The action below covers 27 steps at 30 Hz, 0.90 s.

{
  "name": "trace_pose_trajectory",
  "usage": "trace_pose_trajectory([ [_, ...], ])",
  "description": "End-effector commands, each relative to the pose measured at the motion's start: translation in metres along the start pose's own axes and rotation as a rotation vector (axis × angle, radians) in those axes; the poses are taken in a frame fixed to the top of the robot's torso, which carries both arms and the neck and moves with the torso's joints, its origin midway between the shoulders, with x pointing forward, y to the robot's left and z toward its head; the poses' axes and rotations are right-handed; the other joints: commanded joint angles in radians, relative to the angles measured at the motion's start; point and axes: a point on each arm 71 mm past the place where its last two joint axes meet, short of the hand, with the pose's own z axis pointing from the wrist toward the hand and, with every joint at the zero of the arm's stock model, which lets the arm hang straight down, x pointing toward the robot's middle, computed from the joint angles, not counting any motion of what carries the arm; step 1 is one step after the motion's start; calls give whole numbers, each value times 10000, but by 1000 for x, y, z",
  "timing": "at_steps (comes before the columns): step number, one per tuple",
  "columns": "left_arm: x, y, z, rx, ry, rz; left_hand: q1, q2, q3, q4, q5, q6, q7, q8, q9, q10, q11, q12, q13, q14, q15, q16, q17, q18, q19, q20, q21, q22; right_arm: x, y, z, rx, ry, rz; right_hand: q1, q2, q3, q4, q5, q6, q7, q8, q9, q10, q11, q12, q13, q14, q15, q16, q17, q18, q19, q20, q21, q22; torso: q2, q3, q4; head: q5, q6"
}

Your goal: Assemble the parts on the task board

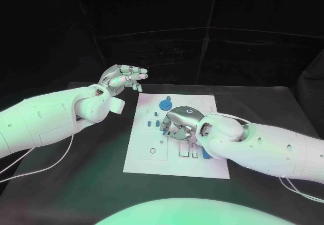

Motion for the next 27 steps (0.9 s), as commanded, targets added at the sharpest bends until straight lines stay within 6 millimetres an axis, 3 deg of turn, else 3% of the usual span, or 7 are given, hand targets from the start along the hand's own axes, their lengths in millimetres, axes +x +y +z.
trace_pose_trajectory([
  [1, 2, -2, 1, 201, 122, -106, 84, -40, 3, -50, 64, -43, 53, 44, -11, -36, 22, 64, -9, -65, -8, -63, -16, 136, -70, -16, -41, -11, 5, 1, 2, -145, 456, -412, -92, -5, 79, -4, 49, 4, 67, -13, 11, 60, -27, -31, -1, 346, -59, 28, -15, 112, 19, -21, 2, -13, -5, -3, -10, 34, -55],
  [15, 2, -2, 1, 186, 174, -130, 79, -47, -2, -52, 68, -46, 56, 48, -12, -38, 25, 68, -9, -66, -6, -64, -20, 135, -72, -16, -41, -11, 15, 7, 5, -274, 799, -663, -135, -6, 89, 0, 77, -5, 73, -16, 10, 56, -21, -44, -1, 345, -57, 33, -16, 113, 17, -20, 3, -13, -3, 4, -33, 126, -167],
  [27, 2, -2, 1, 215, 148, -118, 79, -47, -2, -52, 68, -46, 56, 48, -12, -38, 25, 68, -9, -66, -6, -64, -20, 135, -72, -16, -41, -11, 19, 13, 10, -366, 798, -767, -144, -5, 94, -2, 85, -8, 72, -17, 10, 54, -21, -48, -1, 344, -56, 29, -23, 114, 13, -20, -1, -20, -6, -3, -2, 113, -196],
])
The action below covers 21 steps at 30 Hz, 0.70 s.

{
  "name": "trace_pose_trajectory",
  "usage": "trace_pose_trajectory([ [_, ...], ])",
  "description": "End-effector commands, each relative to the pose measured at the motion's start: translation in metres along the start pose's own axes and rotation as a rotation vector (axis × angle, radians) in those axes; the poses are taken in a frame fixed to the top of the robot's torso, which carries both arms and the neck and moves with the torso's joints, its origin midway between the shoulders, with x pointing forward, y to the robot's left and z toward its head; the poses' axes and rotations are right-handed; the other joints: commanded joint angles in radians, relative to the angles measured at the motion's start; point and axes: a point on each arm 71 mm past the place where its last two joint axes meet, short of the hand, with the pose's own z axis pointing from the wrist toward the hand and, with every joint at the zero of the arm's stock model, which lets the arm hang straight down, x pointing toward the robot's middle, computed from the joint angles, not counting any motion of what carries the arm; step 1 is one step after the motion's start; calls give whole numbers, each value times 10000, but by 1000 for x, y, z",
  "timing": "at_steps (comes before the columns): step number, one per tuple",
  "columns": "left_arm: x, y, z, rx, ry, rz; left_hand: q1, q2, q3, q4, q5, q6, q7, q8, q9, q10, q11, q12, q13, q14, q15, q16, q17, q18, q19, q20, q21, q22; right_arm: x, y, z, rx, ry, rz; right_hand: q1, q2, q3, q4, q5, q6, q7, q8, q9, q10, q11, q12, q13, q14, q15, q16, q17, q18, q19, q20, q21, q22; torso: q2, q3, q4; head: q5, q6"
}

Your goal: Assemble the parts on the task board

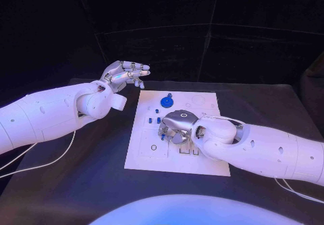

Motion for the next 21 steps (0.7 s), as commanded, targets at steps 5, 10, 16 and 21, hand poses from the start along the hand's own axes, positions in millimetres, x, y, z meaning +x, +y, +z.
trace_pose_trajectory([
  [5, 1, -2, 1, 197, 84, -87, 79, -47, -2, -52, 68, -46, 56, 48, -13, -38, 25, 68, -11, -67, -6, -64, -9, 136, -71, -16, -41, -12, 2, 1, 3, 21, 194, -332, -96, 30, 56, -1, 43, 6, 82, 13, 9, 56, -23, -42, 0, 345, -56, 35, 2, 115, 12, -20, -2, -5, 0, -9, -10, -13, 25],
  [10, 1, -2, 1, 181, 101, -94, 79, -47, -2, -52, 68, -46, 56, 48, -13, -38, 25, 68, -11, -67, -6, -64, -9, 136, -71, -16, -41, -12, 4, -1, 3, 119, 397, -543, -96, 30, 56, -1, 43, 6, 82, 13, 9, 56, -23, -42, 0, 345, -56, 35, 2, 115, 12, -20, -2, -5, -3, -1, 1, -27, 22],
  [16, 1, -2, 1, 153, 103, -94, 79, -47, -2, -52, 68, -46, 56, 48, -13, -38, 25, 68, -11, -67, -6, -64, -9, 136, -71, -16, -41, -12, 5, -1, 4, 174, 595, -722, -96, 30, 56, -1, 43, 6, 82, 13, 9, 56, -23, -42, 0, 345, -56, 35, 2, 115, 12, -20, -2, -5, 2, 2, 6, -20, 14],
  [21, 0, -1, 1, 134, 82, -84, 67, -40, -4, -48, 76, -52, 61, 58, -14, -45, 30, 77, -11, -70, -1, -67, -20, 133, -75, -13, -44, -13, 6, 0, 4, 145, 618, -801, -98, 33, 64, -9, 49, 7, 80, 15, 10, 59, -25, -43, 1, 345, -57, 36, 1, 116, 11, -20, -3, -7, 3, 4, 0, -11, 2],
])
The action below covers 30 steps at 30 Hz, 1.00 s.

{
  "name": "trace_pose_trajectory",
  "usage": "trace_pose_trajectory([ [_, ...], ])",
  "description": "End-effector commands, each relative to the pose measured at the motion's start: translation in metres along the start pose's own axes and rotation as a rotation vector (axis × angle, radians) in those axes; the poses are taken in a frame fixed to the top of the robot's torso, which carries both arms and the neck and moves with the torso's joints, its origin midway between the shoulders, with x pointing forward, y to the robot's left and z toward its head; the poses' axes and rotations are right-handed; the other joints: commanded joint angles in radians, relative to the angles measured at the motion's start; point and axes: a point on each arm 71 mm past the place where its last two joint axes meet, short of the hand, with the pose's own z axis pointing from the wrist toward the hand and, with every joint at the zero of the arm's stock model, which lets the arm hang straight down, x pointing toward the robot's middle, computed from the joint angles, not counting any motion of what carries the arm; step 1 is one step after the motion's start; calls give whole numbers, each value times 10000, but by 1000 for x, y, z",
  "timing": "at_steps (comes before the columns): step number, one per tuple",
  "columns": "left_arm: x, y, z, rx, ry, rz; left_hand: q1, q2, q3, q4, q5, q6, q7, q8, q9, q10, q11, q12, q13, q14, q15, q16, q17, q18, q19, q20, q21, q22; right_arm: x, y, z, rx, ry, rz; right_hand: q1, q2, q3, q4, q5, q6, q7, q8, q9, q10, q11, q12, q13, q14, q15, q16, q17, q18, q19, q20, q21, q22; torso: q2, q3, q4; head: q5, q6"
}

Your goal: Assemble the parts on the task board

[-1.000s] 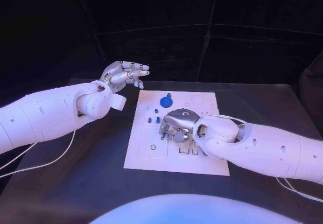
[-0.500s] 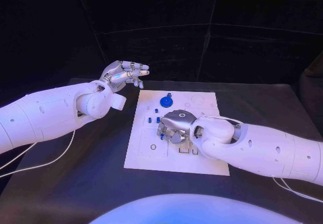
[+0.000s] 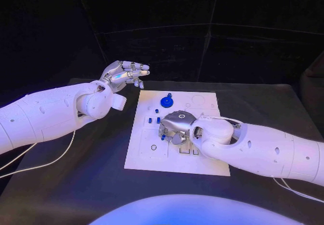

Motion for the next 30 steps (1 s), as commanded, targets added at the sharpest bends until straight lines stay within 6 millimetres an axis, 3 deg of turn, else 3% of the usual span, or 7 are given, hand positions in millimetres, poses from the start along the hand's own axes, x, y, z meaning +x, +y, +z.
trace_pose_trajectory([
  [1, 1, -2, 1, 131, 82, -85, 67, -40, -5, -48, 35, -16, 26, 58, -14, -45, 30, 35, -12, -71, -1, -67, -8, 134, -75, -13, -44, -14, 2, 1, 1, 26, 238, -297, -98, 33, 66, -8, 49, 14, 82, 63, 12, 60, -25, -44, 1, 344, -57, 36, 0, 115, 11, -20, -3, -8, 8, 3, -7, 2, 8],
  [14, 1, -1, 1, 60, 102, -93, 62, -33, -4, -45, 38, -22, 28, 62, -15, -51, 33, 38, -13, -72, 1, -68, -14, 133, -77, -12, -45, -14, 10, 6, 3, -119, 434, -328, -458, -122, -90, 77, 91, -84, 99, 35, 0, -29, 9, -140, -11, 333, -23, 33, -37, 116, -13, 3, -23, -39, -1, -5, -2, -29, -7],
  [19, -1, -1, 1, 30, 41, -64, 31, -32, -19, -27, 31, -32, 33, 67, -17, -62, 38, 43, -14, -74, 8, -69, -23, 130, -80, -6, -50, -16, 10, 5, 3, -82, 193, -292, -962, -361, -520, 321, -324, -423, 171, 4, -28, -394, 120, -365, -27, 322, 64, 46, -61, 116, -30, 77, -35, -50, 0, -1, -1, -26, -9],
  [26, -2, 0, 1, 3, 27, -55, -1, -32, -36, -9, 22, -39, 36, 73, -19, -70, 43, 49, -14, -74, 15, -69, -30, 127, -83, 0, -55, -19, 4, 3, 1, -8, -745, -147, -986, -449, -887, 341, -292, -1141, 206, 5, -39, -1071, 231, -526, -26, 269, 151, -3, -172, 157, -145, 157, -168, -251, 0, -1, 0, -36, 7],
  [30, -1, 0, 1, -20, 47, -63, -1, -32, -36, -9, 22, -39, 36, 73, -19, -70, 43, 49, -14, -74, 15, -69, -30, 127, -83, 0, -55, -19, -1, 1, -3, 88, -1436, -84, -920, -395, -917, 324, -199, -1154, 169, 32, -21, -1098, 210, -463, -13, 256, 145, -31, -224, 152, -138, 169, -155, -223, -2, 10, -3, -54, 39],
])
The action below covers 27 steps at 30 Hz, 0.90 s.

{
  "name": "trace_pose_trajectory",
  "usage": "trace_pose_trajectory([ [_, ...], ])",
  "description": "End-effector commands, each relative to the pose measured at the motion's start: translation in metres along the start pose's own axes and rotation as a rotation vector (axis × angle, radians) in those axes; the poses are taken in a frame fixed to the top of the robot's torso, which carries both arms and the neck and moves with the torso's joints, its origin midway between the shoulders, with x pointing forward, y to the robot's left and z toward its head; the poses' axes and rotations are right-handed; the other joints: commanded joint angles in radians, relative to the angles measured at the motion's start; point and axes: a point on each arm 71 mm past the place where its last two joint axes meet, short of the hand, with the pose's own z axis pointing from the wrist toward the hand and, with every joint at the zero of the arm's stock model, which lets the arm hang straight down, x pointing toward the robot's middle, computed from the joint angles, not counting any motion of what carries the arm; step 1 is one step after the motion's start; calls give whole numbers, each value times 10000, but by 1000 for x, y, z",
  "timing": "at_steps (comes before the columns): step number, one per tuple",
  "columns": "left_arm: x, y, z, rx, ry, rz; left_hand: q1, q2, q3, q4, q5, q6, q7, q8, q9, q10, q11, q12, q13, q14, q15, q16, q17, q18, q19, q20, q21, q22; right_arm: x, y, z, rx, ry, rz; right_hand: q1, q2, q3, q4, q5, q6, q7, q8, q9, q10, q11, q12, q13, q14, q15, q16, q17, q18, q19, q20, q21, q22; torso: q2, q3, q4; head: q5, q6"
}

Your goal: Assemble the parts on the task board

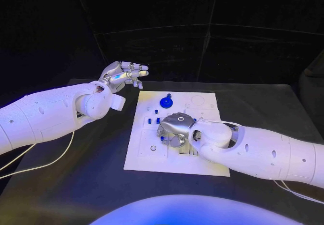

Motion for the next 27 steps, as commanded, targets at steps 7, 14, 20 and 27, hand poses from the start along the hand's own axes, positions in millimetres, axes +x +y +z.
trace_pose_trajectory([
  [7, 1, -1, 0, -6, 128, -102, -9, -28, -42, -4, 18, -45, 35, 37, -10, -40, 6, 56, -15, -74, 17, -69, -13, 126, -84, 2, -59, -11, -15, -9, -20, 330, -1709, 457, 81, 70, -71, -29, 298, 43, -43, 67, 40, 98, -40, 268, 44, 258, 41, -26, -36, 147, 5, 47, -11, 74, -12, 4, -6, -19, 64],
  [14, -1, -1, -1, -16, 105, -91, -8, -29, -43, -6, 17, -48, 35, 38, -11, -43, 6, 57, -15, -75, 17, -69, -14, 127, -85, 2, -60, -11, -35, -42, -50, 1453, -1543, 1258, -1, -64, -214, -5, 329, 74, -75, 66, 43, 20, -46, 304, 21, 250, 42, -50, -90, 151, 1, 44, -30, 39, -8, -6, -43, -76, 105],
  [20, 1, 0, -1, -12, 154, -104, -6, -37, -48, -12, 14, -57, 35, 40, -12, -51, 6, 59, -16, -77, 18, -70, -19, 128, -87, 3, -63, -13, -54, -75, -67, 2497, -1077, 1171, -97, -293, -829, 41, 404, -199, -219, 9, 11, -518, 6, 215, 5, 238, 86, -84, -172, 153, -11, 77, -74, -17, -10, -13, -26, -163, 175],
  [27, 2, 1, -1, -43, 219, -119, -6, -37, -48, -12, 14, -57, 35, 40, -12, -51, 6, 59, -16, -77, 18, -70, -19, 128, -87, 3, -63, -13, -58, -94, -74, 3100, -589, 720, 298, -109, -1826, 24, 320, -517, -328, 20, 19, -959, 111, 291, 26, 241, 196, -84, -246, 153, -7, 191, -88, -23, 4, 1, 14, -200, 209],
])
